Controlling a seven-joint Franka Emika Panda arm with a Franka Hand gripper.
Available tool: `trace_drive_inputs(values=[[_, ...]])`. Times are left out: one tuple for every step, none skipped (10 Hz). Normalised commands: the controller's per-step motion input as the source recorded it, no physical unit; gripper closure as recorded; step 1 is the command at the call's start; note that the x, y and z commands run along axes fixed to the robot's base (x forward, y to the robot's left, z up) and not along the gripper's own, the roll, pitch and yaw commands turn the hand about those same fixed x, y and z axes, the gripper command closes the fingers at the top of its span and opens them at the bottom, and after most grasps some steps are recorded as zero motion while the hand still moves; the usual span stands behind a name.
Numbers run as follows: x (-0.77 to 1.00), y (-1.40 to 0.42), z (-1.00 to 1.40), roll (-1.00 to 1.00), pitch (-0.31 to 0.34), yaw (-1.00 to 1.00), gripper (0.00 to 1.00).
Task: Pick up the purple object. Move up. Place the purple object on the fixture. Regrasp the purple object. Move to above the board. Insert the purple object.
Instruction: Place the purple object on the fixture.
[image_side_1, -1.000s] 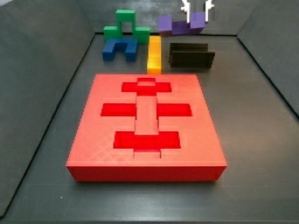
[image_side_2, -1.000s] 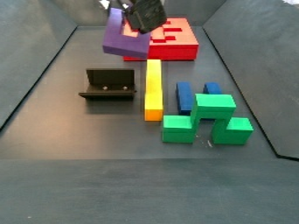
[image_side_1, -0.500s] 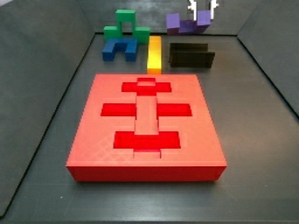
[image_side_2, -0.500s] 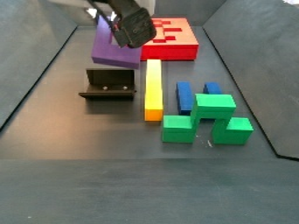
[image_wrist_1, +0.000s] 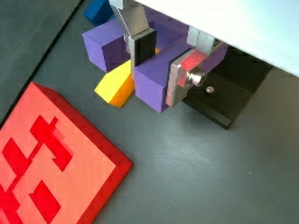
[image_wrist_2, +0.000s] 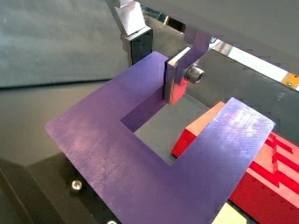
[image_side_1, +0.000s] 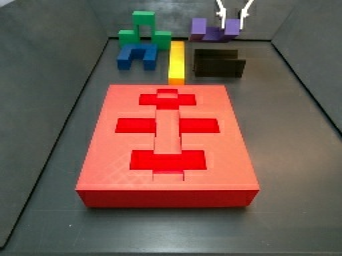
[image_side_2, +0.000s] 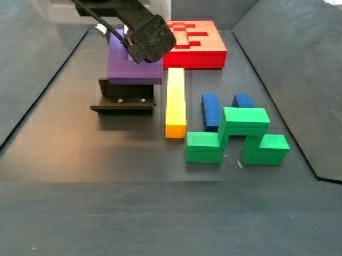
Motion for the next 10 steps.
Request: trace_drive_inputs(values=[[1.0, 0.03, -0.18, -0.19, 0.249, 0.0, 1.0], [1.0, 0.02, -0.13, -0.21, 0.0, -0.12, 1.0], [0.83, 0.11, -0.07, -0.29, -0.1, -0.16, 1.0], [0.67, 0.15, -0.09, -0.29, -0.171, -0.16, 1.0], [0.61, 0.19, -0.21, -0.31, -0.109, -0.14, 1.0], [0.48, 0.2, -0.3, -0.34, -0.051, -0.08, 1.0], [0.34, 0.12, -0.26, -0.47, -0.189, -0.08, 1.0], [0.32, 0.09, -0.18, -0.48, -0.214, -0.07, 1.0], [0.31, 0.1, -0.19, -0.37, -0.174, -0.07, 1.0], [0.25, 0.14, -0.17, -0.25, -0.031, -0.06, 1.0]])
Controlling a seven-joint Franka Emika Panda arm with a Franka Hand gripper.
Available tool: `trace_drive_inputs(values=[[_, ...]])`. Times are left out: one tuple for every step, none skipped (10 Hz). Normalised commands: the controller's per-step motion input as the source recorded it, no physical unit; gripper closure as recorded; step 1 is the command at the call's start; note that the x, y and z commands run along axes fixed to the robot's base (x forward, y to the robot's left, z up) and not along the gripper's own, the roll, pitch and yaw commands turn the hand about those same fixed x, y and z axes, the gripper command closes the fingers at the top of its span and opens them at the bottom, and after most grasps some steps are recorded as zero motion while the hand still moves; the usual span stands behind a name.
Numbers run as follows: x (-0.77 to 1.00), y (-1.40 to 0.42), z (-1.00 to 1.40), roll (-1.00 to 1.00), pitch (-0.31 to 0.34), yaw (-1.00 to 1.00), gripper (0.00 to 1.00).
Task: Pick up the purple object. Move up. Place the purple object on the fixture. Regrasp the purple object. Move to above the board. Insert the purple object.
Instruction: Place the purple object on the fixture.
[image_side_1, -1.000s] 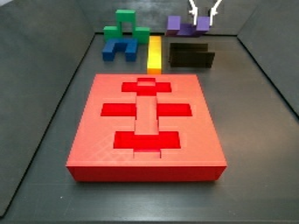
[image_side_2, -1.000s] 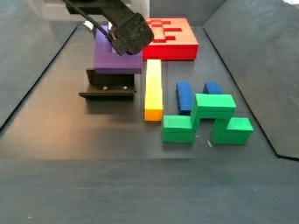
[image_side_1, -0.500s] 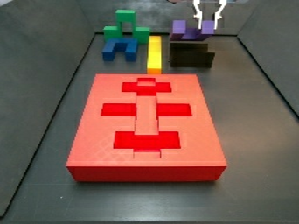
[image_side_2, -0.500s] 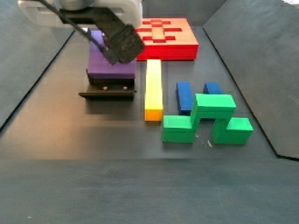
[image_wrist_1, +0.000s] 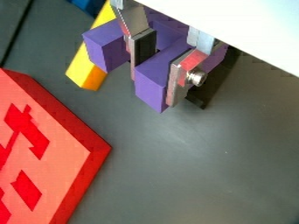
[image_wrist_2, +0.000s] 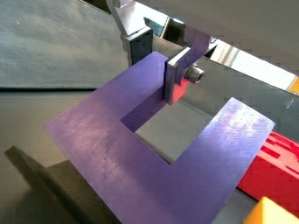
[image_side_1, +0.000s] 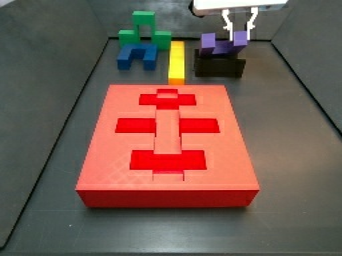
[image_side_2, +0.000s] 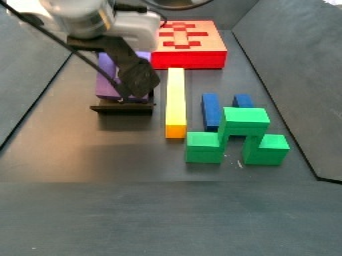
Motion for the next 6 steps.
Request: trace_drive_inputs(values=[[0.17, 0.12, -0.15, 0.0, 0.014, 0.0, 1.0], [0.15, 0.09, -0.17, 0.02, 0.051, 0.0, 1.0], [0.08, 0.0, -0.17, 0.07, 0.051, 0.0, 1.0], [0.03, 0.0, -0.2, 0.06, 0.049, -0.01, 1.0], [0.04, 0.0, -0.1, 0.0, 0.086, 0.0, 1.0], [0.0, 0.0, -0.09, 0.0, 0.054, -0.02, 1.0]])
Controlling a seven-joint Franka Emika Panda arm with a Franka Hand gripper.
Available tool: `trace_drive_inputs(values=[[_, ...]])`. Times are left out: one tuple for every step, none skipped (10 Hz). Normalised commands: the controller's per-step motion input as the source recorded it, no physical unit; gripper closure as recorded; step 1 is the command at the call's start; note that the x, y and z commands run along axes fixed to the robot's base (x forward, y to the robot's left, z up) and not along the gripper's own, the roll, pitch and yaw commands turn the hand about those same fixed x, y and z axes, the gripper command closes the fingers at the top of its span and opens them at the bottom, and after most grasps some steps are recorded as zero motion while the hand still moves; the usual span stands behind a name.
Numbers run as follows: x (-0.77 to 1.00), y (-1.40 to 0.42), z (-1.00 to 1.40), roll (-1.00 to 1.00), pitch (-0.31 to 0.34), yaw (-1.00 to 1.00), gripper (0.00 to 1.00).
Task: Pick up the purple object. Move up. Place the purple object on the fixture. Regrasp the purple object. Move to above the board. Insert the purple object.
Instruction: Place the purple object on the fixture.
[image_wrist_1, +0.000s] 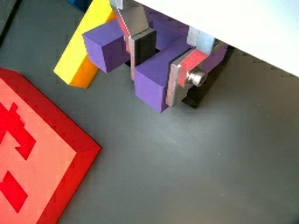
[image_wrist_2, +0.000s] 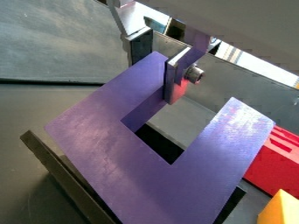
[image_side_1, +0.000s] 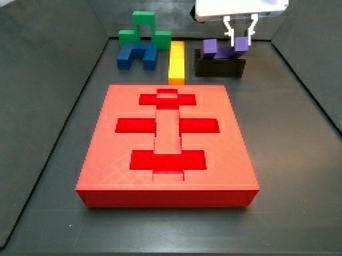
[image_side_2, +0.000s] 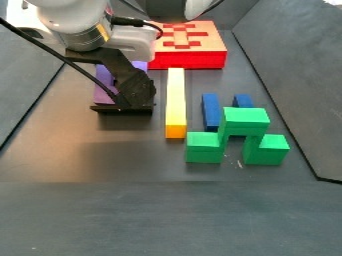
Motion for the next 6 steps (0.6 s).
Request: trace_drive_inputs(values=[[0.0, 0.0, -0.11, 0.13, 0.051, -0.1, 1.0], [0.0, 0.0, -0.04, 0.11, 0.109, -0.03, 1.0], [0.0, 0.0, -0.09, 0.21, 0.151, -0.08, 1.0], [0.0, 0.0, -0.01, 0.1, 0.143, -0.05, 1.0], [0.0, 0.0, 0.0, 0.02, 0.0, 0.0, 1.0], [0.0, 0.0, 0.0, 0.0, 0.0, 0.0, 1.0]])
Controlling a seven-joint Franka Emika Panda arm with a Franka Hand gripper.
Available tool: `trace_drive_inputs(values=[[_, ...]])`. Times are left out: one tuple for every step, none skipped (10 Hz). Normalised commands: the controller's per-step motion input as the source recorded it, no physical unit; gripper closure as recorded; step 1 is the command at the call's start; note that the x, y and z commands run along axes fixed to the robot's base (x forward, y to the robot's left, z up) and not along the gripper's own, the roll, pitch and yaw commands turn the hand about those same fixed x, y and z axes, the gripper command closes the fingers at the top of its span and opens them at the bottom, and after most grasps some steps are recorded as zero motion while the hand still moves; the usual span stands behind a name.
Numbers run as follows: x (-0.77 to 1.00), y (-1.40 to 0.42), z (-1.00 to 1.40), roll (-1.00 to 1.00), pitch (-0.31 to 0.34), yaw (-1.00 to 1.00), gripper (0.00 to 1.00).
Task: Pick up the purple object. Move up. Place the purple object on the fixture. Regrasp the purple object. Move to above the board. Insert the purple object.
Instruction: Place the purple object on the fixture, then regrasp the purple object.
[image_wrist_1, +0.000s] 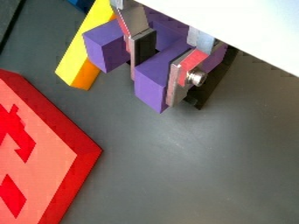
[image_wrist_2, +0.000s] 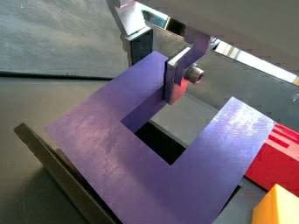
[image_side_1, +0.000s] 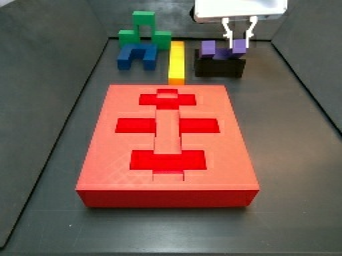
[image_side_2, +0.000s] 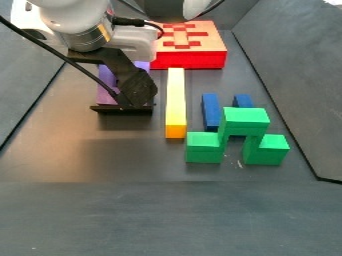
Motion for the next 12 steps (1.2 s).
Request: trace_drive_inputs(values=[[0.0, 0.0, 0.0, 0.0, 0.0, 0.0, 0.0], [0.01, 0.0, 0.09, 0.78, -0.034, 0.0, 0.0], [0.0, 0.0, 0.07, 1.0, -0.054, 0.0, 0.0], [0.0, 0.0, 0.09, 1.0, -0.069, 0.0, 0.0], [0.0, 0.0, 0.05, 1.0, -0.02, 0.0, 0.0], [0.0, -0.04, 0.0, 1.0, -0.031, 0.0, 0.0], [0.0, -0.09, 0.0, 1.0, -0.091, 0.0, 0.0], [-0.05, -0.1, 0.0, 1.0, -0.103, 0.01, 0.0], [-0.06, -0.1, 0.0, 1.0, -0.089, 0.01, 0.0], [-0.08, -0.11, 0.0, 1.0, -0.054, 0.01, 0.0], [-0.03, -0.13, 0.02, 1.0, -0.04, 0.02, 0.0], [0.0, -0.21, 0.05, 1.0, -0.034, 0.05, 0.0]])
